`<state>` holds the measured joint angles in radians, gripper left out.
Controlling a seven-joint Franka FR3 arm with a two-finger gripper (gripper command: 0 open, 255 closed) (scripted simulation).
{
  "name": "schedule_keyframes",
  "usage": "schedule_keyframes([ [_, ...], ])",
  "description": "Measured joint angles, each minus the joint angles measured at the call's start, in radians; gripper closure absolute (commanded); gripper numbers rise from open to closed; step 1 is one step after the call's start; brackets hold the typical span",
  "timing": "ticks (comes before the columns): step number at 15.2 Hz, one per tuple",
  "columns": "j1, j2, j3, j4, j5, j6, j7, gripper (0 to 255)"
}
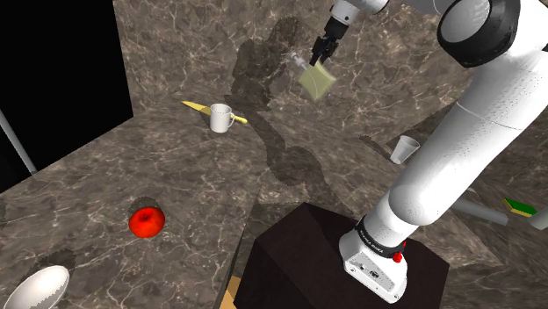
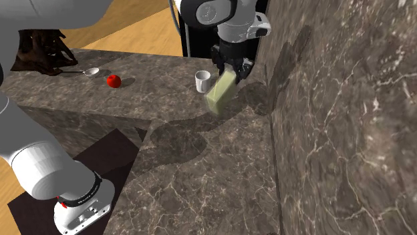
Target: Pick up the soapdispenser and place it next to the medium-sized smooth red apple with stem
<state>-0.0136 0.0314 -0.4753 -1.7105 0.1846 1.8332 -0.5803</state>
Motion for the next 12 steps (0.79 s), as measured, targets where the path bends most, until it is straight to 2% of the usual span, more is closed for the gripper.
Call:
schedule_keyframes([
  [12, -0.01, 0.029, -0.007, 0.189, 0.009, -0.163, 0.014, 255],
])
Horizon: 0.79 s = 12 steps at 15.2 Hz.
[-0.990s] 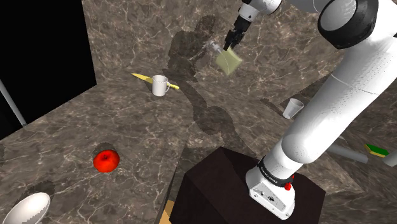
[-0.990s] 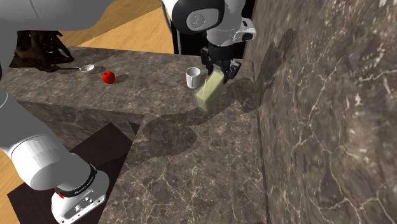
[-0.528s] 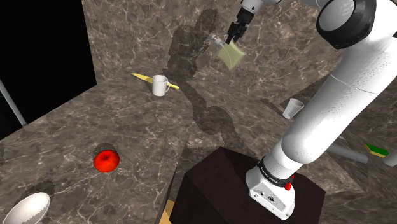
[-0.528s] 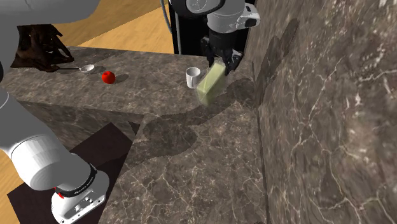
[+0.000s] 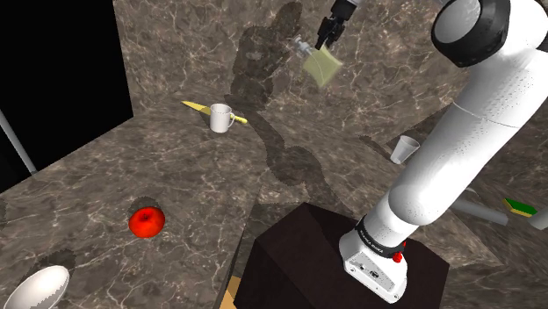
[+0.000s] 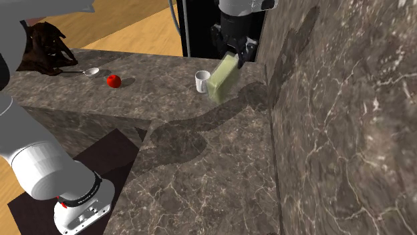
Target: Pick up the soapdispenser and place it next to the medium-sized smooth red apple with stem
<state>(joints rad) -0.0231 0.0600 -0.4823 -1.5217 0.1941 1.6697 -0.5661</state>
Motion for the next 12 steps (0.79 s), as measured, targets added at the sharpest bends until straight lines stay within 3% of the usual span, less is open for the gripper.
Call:
schedule_keyframes([
  [12, 0.129, -0.234, 0.159, -0.322, -0.115, 0.146, 0.282, 255],
])
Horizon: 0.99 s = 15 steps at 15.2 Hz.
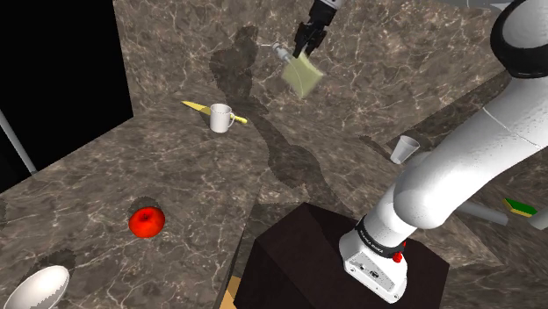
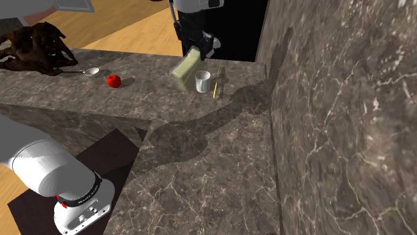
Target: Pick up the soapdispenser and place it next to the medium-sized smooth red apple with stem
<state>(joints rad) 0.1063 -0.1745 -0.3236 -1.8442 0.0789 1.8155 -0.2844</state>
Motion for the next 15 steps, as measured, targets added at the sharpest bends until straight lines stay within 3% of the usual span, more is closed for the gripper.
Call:
schedule_keyframes([
  [8, 0.071, -0.08, 0.131, -0.144, -0.023, 0.084, 0.202, 255],
  [15, 0.131, -0.079, 0.239, -0.195, -0.024, 0.146, 0.367, 255],
])
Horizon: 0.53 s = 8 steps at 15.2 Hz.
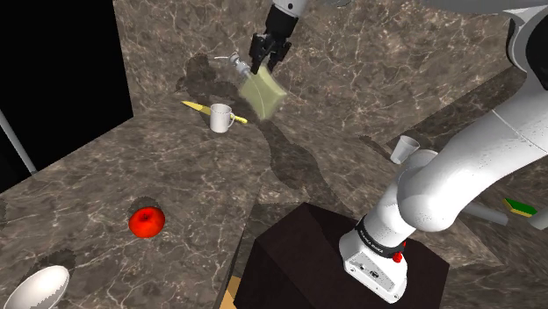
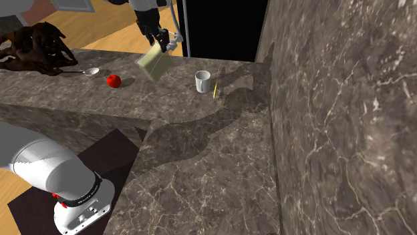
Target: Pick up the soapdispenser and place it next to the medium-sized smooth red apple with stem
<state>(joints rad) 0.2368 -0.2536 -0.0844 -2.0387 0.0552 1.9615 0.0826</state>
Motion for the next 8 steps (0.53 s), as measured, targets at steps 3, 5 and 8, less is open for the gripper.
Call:
schedule_keyframes([
  [3, 0.029, 0.011, 0.05, -0.018, 0.0, 0.034, 0.077, 255],
  [5, 0.046, 0.015, 0.08, -0.024, -0.001, 0.046, 0.124, 255],
  [8, 0.073, 0.059, 0.127, 0.011, -0.006, 0.058, 0.199, 255],
])
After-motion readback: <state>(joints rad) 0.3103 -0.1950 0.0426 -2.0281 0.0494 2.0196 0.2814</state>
